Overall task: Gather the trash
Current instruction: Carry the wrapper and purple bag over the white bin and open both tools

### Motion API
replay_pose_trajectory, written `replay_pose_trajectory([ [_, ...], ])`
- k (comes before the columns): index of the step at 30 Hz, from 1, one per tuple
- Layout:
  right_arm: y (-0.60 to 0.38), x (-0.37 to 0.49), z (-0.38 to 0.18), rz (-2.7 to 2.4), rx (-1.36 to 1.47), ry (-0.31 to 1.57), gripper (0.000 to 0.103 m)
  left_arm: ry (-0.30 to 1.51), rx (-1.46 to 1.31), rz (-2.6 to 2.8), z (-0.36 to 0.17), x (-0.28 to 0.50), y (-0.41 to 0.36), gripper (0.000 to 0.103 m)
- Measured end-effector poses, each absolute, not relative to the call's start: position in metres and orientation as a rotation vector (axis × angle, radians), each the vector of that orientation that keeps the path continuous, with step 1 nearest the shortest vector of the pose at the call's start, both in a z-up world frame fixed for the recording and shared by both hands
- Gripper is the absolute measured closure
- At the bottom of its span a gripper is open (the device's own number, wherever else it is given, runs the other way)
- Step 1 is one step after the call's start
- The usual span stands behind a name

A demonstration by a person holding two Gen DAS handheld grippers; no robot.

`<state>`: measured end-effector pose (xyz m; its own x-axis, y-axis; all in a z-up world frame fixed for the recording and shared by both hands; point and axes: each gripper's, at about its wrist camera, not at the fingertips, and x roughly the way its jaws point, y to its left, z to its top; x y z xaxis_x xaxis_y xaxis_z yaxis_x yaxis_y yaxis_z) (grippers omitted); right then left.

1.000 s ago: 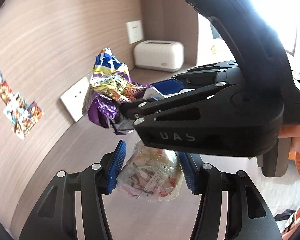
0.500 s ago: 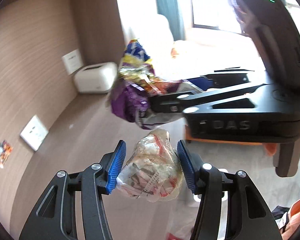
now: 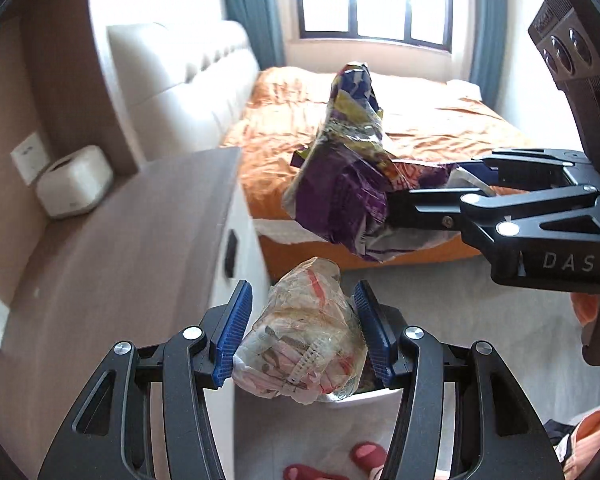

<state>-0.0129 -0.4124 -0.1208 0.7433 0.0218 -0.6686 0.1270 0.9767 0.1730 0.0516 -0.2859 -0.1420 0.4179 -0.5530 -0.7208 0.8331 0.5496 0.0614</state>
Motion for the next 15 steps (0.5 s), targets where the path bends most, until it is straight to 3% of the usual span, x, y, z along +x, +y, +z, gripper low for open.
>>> replay_pose_trajectory([
  [7,-0.443,-0.036,-0.165,-0.166,0.285,0.795,0.059,0.771,0.440,-1.006,-0.184,0.042,-0.322,0.050],
  [15,-0.469,-0.042,-0.234,-0.272,0.329,0.867,0.061,0.861,0.482,-1.086,-0.273,0.037,-0.363,0.050],
])
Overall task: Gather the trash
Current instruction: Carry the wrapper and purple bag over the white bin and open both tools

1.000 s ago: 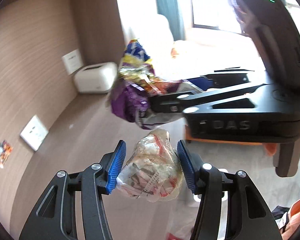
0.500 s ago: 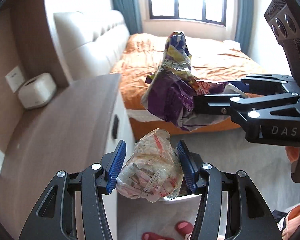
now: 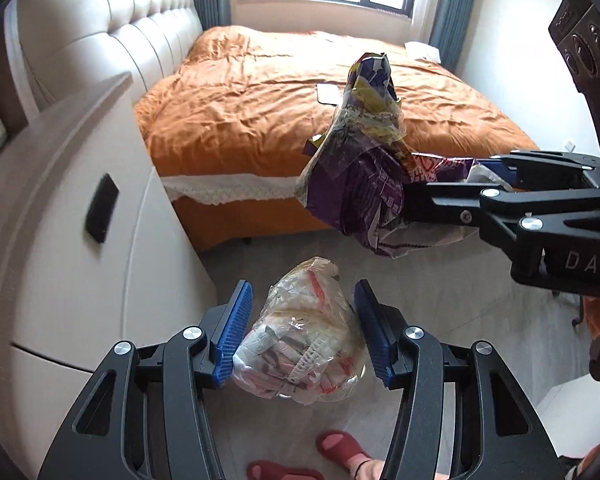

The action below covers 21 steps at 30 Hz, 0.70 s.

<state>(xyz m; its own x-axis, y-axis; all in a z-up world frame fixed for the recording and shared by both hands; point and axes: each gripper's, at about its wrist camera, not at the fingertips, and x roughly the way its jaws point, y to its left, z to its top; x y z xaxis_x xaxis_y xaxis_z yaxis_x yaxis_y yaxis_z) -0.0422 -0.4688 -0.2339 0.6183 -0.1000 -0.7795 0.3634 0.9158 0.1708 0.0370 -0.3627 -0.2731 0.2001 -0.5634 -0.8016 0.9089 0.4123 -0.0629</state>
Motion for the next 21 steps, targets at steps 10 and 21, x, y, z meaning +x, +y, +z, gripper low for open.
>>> replay_pose_trajectory([
  [10,-0.492,-0.035,-0.361,-0.312,0.415,0.995,0.062,0.968,0.518,-1.179,-0.406,0.042,-0.395,0.050],
  [21,-0.506,-0.017,-0.493,-0.301,0.489,1.139,0.003,1.076,0.521,-1.176,-0.523,0.053,-0.404,0.005],
])
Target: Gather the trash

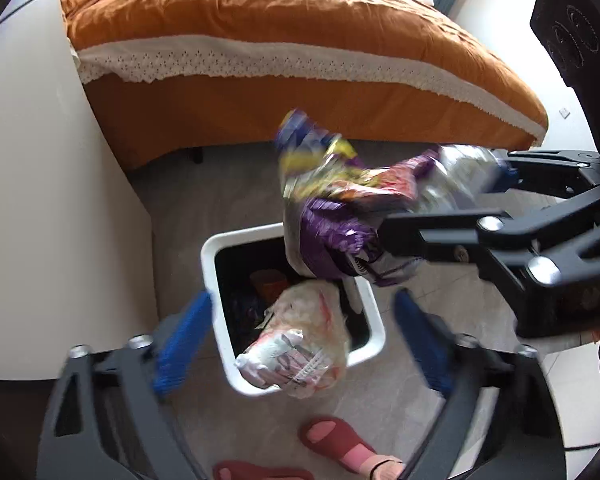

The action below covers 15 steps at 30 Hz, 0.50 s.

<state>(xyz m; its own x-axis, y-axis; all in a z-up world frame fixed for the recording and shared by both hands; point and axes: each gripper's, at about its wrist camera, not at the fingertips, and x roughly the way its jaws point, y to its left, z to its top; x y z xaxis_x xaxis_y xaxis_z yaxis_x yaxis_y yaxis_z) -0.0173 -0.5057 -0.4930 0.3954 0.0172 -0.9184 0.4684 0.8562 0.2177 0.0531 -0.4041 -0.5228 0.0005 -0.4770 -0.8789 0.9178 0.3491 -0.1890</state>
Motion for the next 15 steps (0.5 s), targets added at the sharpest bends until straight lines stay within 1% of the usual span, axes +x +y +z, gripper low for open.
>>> replay_pose_trajectory([
  [1,-0.508,-0.017,-0.501,-0.310,0.496,1.148,0.004,1.072,0.516,-1.176,-0.528,0.054,-0.405,0.005],
  [3,-0.512,-0.019,-0.517,-0.326,0.534,1.159,0.004,1.076,0.504,-1.173,-0.534,0.057,-0.405,0.005],
  [7,-0.516,-0.023,-0.527,-0.353,0.587,1.159,0.004,1.077,0.480,-1.160,-0.535,0.062,-0.403,0.005],
  [15,-0.504,-0.021,-0.500,-0.350,0.555,1.150,0.004,1.072,0.453,-1.140,-0.512,0.073,-0.394,0.005],
])
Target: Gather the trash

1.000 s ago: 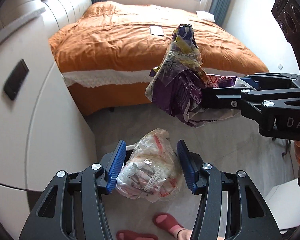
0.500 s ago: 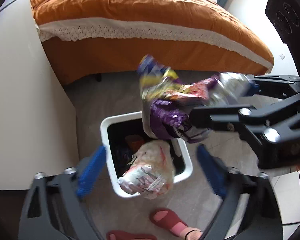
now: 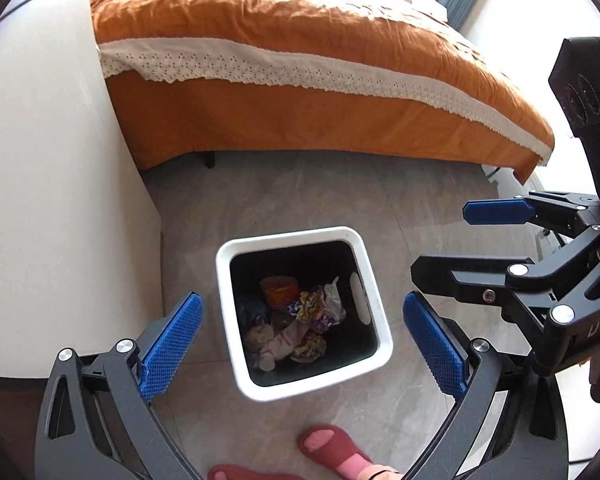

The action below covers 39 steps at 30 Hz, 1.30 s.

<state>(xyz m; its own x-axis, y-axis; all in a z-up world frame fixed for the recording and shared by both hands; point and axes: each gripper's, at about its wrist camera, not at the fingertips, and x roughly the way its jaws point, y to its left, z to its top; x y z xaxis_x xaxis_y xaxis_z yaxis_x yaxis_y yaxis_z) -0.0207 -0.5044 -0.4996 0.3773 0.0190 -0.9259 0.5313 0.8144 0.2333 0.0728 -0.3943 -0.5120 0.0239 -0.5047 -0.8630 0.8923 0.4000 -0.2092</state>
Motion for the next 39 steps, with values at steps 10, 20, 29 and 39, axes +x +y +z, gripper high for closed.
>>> replay_pose_trajectory([
  [10,-0.485,-0.017,-0.412,-0.312,0.496,1.073,0.004,1.038,0.393,-1.096,-0.421,0.076,-0.369,0.005],
  [20,-0.458,-0.026,-0.267,-0.264,0.388,0.853,0.004,0.912,0.256,-1.034,-0.275,0.061,-0.326,0.005],
  [29,-0.419,-0.017,-0.146,-0.125,0.280,0.653,0.004,0.747,0.182,-0.834,-0.143,0.045,-0.259,0.005],
  [39,-0.346,0.002,-0.036,0.083,0.139,0.402,0.004,0.570,0.095,-0.535,-0.040,0.025,-0.175,0.005],
])
